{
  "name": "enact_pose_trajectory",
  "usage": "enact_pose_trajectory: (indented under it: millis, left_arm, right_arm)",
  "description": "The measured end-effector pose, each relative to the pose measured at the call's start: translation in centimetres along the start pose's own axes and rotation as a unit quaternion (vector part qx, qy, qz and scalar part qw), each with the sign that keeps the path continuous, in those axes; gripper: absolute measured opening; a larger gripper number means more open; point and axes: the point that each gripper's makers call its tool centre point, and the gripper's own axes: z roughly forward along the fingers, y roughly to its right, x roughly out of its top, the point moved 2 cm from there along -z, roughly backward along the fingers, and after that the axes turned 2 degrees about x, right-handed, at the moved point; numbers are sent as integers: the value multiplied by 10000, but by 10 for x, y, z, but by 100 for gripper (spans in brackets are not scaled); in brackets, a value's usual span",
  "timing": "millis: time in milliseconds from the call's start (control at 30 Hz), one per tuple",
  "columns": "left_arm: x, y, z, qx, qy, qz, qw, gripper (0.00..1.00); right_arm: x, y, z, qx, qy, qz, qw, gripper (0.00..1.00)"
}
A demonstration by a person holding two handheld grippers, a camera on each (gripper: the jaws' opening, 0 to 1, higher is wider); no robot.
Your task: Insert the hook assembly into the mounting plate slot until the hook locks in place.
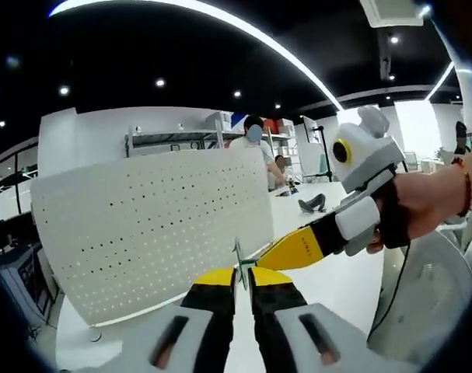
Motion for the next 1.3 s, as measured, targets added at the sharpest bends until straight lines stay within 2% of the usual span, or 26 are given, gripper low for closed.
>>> enact_pose_trajectory:
  millis: [100,200,333,400,467,767,933,1000,1300]
  left_arm:
    - [-2,-4,-1,60,15,-131,9999,24]
    - [-4,-4,-1,30,38,-166,9999,22]
    - [-7,-4,-1,76,-5,-224,9997,30]
    - [-9,-4,-2,68,-21,-242,9997,29]
    - [-11,-4,-3,57,-75,-264,9996,29]
    - [-20,-3,-8,63,-156,-397,9991,34]
    - [-21,-2,-11,38,-127,-466,9988,36]
    - [-22,0,-12,19,-130,-477,9988,37]
    - [-26,5,-19,-51,-135,-606,9981,44]
  right_arm:
    - [5,3,-3,-37,141,9,9999,1]
    - [8,3,-2,-8,158,-45,9999,1]
    - [12,7,-2,-101,225,-68,9997,1]
    - [17,9,-3,-115,340,14,9994,1]
    - [20,14,-3,-206,392,101,9990,1]
    - [34,33,-6,-632,445,-289,9966,1]
    - [47,43,-9,-816,589,-315,9944,1]
    - [51,51,-11,-988,604,-325,9927,1]
    - [66,64,-15,-1369,711,-579,9863,1]
